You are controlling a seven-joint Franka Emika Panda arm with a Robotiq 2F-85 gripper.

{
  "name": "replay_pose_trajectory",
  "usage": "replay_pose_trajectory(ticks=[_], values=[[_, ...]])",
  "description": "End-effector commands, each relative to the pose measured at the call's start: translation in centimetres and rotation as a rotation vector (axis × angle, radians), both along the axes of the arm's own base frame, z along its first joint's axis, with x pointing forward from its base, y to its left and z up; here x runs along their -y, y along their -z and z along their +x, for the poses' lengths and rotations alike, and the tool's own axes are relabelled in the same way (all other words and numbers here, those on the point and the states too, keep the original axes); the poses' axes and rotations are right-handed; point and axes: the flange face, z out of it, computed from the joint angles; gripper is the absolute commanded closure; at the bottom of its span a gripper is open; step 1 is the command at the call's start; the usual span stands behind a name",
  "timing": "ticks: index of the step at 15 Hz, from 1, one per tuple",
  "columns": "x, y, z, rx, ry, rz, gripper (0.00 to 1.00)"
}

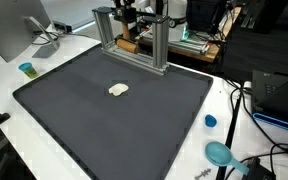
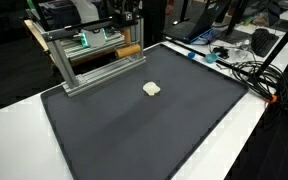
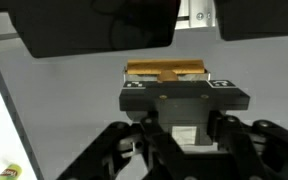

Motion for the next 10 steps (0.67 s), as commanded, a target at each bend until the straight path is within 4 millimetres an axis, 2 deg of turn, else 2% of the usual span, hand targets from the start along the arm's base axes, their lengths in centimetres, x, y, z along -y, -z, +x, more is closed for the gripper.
replay_pose_trajectory(ticks=[1, 4, 10], values=[[-2.5, 0.3, -1.3, 0.032, -0.027, 0.045, 0.78], [-3.6, -0.1, -2.3, 0.072, -0.011, 0.036, 0.78], [-2.9, -3.1, -3.7, 0.122, 0.035, 0.038, 0.78]])
